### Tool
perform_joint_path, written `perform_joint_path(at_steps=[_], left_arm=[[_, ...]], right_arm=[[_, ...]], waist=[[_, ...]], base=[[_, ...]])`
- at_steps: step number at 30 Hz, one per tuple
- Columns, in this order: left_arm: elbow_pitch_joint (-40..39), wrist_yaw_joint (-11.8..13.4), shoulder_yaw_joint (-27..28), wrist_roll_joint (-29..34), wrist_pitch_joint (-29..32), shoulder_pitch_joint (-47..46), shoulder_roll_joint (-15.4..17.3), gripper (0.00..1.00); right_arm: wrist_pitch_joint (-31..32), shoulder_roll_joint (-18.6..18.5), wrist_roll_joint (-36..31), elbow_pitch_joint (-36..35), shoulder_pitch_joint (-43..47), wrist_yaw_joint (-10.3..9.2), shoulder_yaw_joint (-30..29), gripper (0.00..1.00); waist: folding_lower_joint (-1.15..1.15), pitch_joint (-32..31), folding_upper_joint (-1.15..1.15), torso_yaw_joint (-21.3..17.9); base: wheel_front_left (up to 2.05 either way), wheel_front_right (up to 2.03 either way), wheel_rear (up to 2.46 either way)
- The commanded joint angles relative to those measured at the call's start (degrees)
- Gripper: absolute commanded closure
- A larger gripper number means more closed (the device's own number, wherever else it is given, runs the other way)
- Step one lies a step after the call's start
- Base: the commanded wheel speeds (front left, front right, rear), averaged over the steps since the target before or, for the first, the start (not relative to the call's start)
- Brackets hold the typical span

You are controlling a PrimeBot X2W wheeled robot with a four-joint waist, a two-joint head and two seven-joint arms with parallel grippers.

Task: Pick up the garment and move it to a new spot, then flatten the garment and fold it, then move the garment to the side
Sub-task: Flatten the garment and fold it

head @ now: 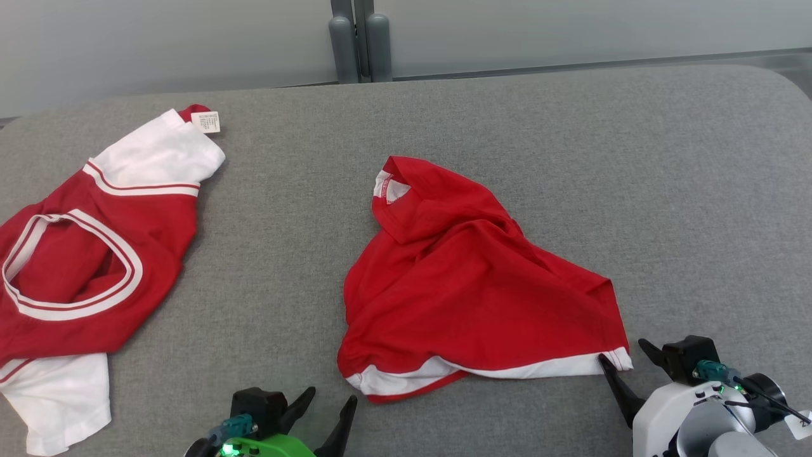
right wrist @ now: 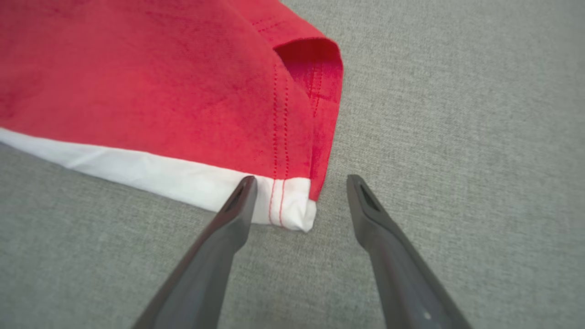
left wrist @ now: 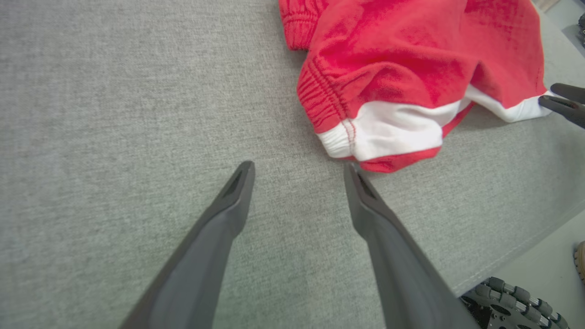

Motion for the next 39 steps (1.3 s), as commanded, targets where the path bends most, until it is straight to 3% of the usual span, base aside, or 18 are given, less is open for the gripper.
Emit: perform_joint_path(at_steps=[1, 16, 17, 18, 20, 21, 22, 25, 27, 34, 39], left_arm=[[0.1, -0.1, -0.4, -0.6, 0.0, -1.1, 0.3, 0.0], [4.7, -0.2, -3.7, -5.9, -3.2, -5.2, -0.1, 0.0], [5.1, -0.2, -4.0, -5.9, -3.6, -5.3, -0.1, 0.04], [5.5, -0.2, -4.2, -6.0, -3.7, -5.4, 0.0, 0.49], [6.5, -0.2, -4.2, -6.5, -4.9, -5.8, 0.0, 0.73], [6.9, -0.1, -4.4, -6.6, -5.0, -5.9, 0.0, 0.99], [7.3, -0.1, -4.8, -6.8, -5.1, -6.0, 0.0, 1.0], [8.2, -0.1, -5.6, -7.8, -5.6, -6.8, -0.1, 1.0], [8.7, -0.1, -6.5, -8.5, -5.8, -7.1, 0.3, 1.0], [6.9, -0.1, -7.8, -13.1, -7.0, -6.3, 1.5, 1.0], [-6.6, -0.1, -9.0, -22.6, -5.4, -3.0, 3.6, 1.0]], right_arm=[[-0.3, 0.0, 0.5, 0.4, -0.8, -0.04, 0.3, 0.0], [-1.5, 0.7, 1.6, 3.6, -3.0, -0.04, 2.7, 0.0], [-1.2, 0.8, 1.8, 3.9, -3.1, -0.04, 3.2, 0.0], [-0.9, 0.8, 2.1, 4.0, -3.3, -0.03, 4.0, 0.0], [-0.2, 0.4, 3.3, 4.3, -3.6, -0.01, 5.9, 0.0], [-0.1, 0.2, 3.7, 4.6, -3.6, -0.01, 6.4, 0.0], [-0.1, -0.1, 4.1, 4.7, -3.8, -0.01, 6.8, 0.09], [-0.9, -0.4, 5.2, 5.3, -4.8, -0.02, 7.3, 0.72], [-1.6, -0.3, 6.5, 5.6, -5.2, -0.02, 7.5, 0.98], [-4.5, -1.4, 13.8, 3.5, -4.5, -0.06, 7.2, 1.0], [-5.0, -4.7, 22.4, -6.0, -1.8, -0.05, 4.7, 1.0]], waist=[[0.0, 0.4, 0.0, -0.1], [0.0, 1.6, 0.0, -1.9], [0.0, 1.6, 0.0, -2.1], [0.0, 1.7, 0.0, -2.2], [0.0, 1.7, 0.0, -2.5], [0.0, 1.7, 0.0, -2.6], [0.0, 1.8, 0.0, -2.7], [0.0, 1.9, 0.0, -2.6], [0.0, 1.8, 0.0, -2.5], [0.0, 0.0, 0.0, -2.2], [0.0, -1.4, 0.0, -2.9]], base=[[0.0, 0.0, 0.0], [0.0, 0.0, 0.0], [0.0, 0.0, 0.0], [0.0, 0.0, 0.0], [0.0, 0.0, 0.0], [0.0, 0.0, 0.0], [0.0, 0.0, 0.0], [0.0, 0.0, 0.0], [0.0, 0.0, 0.0], [0.0, 0.0, 0.0], [0.0, 0.0, 0.0]])
